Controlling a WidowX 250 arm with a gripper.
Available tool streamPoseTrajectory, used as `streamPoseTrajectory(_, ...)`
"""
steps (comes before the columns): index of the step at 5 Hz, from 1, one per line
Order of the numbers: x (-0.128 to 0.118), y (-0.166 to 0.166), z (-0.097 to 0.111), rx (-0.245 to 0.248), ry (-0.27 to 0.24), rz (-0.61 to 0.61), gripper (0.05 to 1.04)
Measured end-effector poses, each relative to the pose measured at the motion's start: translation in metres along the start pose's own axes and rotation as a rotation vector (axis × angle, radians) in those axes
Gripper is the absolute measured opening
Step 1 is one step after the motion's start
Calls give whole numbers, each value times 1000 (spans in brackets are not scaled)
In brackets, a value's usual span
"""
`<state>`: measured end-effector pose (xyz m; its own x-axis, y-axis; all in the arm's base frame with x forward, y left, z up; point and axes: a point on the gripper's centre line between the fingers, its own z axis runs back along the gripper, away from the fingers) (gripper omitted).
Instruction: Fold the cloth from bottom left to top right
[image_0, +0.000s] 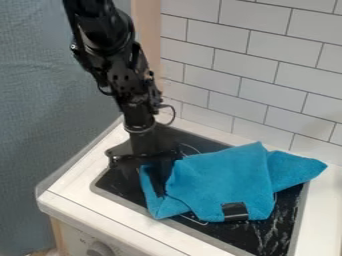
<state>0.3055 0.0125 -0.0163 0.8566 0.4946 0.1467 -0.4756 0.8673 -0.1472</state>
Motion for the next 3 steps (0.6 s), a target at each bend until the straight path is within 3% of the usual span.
streamPoseTrajectory(1, 4, -1, -3, 4, -9, -11, 349)
streamPoseTrajectory(2, 5, -1, -3, 12, -13, -19, 160)
streamPoseTrajectory(3, 1, 1, -1, 13, -4, -32, 81)
